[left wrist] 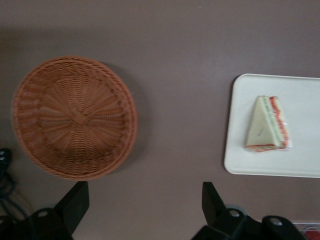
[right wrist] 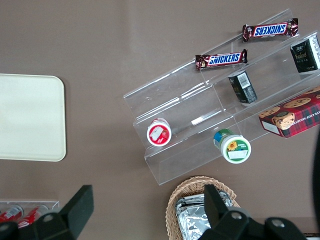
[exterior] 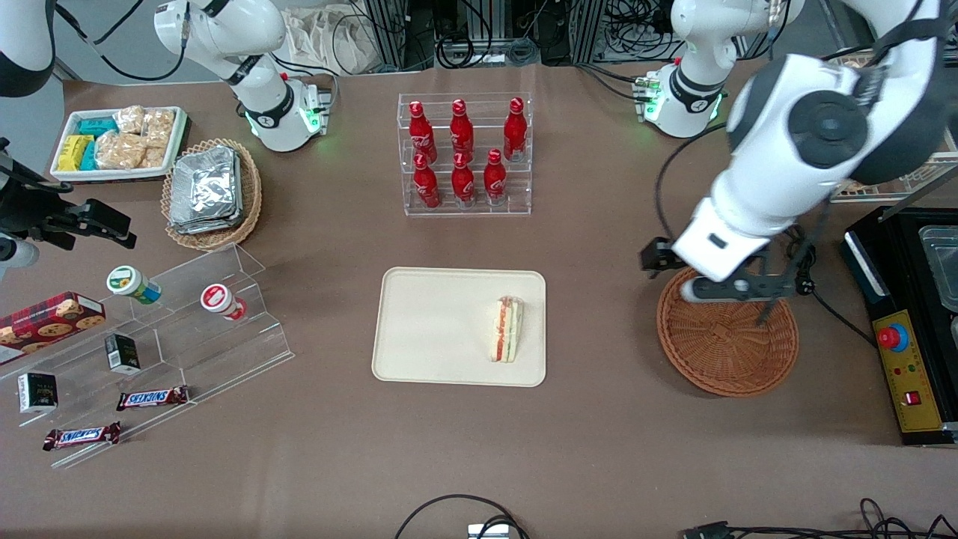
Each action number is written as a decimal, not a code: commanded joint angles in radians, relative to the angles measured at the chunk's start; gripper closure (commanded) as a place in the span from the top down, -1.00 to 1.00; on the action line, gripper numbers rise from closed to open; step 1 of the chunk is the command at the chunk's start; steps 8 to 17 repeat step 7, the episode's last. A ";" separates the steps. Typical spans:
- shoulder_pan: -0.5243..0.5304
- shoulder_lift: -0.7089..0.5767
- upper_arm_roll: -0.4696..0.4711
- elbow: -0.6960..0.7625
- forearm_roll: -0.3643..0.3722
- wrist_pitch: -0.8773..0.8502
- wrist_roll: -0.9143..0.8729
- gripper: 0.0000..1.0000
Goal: Place sandwich from basket to tray
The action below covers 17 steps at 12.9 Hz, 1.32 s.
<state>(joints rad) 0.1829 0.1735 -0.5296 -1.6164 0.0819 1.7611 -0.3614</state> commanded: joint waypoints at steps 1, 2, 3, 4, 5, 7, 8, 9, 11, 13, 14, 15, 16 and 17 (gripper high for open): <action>0.085 -0.084 0.012 -0.069 -0.024 0.001 0.097 1.00; 0.057 -0.095 0.084 -0.069 -0.027 0.000 0.128 1.00; -0.018 -0.109 0.180 -0.069 -0.028 -0.006 0.156 1.00; -0.081 -0.120 0.282 -0.068 -0.028 -0.011 0.226 1.00; -0.132 -0.121 0.346 -0.063 -0.030 -0.044 0.280 1.00; -0.163 -0.129 0.385 -0.054 -0.030 -0.075 0.299 1.00; -0.163 -0.129 0.385 -0.054 -0.030 -0.075 0.299 1.00; -0.163 -0.129 0.385 -0.054 -0.030 -0.075 0.299 1.00; -0.163 -0.129 0.385 -0.054 -0.030 -0.075 0.299 1.00; -0.163 -0.129 0.385 -0.054 -0.030 -0.075 0.299 1.00; -0.163 -0.129 0.385 -0.054 -0.030 -0.075 0.299 1.00; -0.163 -0.129 0.385 -0.054 -0.030 -0.075 0.299 1.00; -0.163 -0.129 0.385 -0.054 -0.030 -0.075 0.299 1.00; -0.163 -0.129 0.385 -0.054 -0.030 -0.075 0.299 1.00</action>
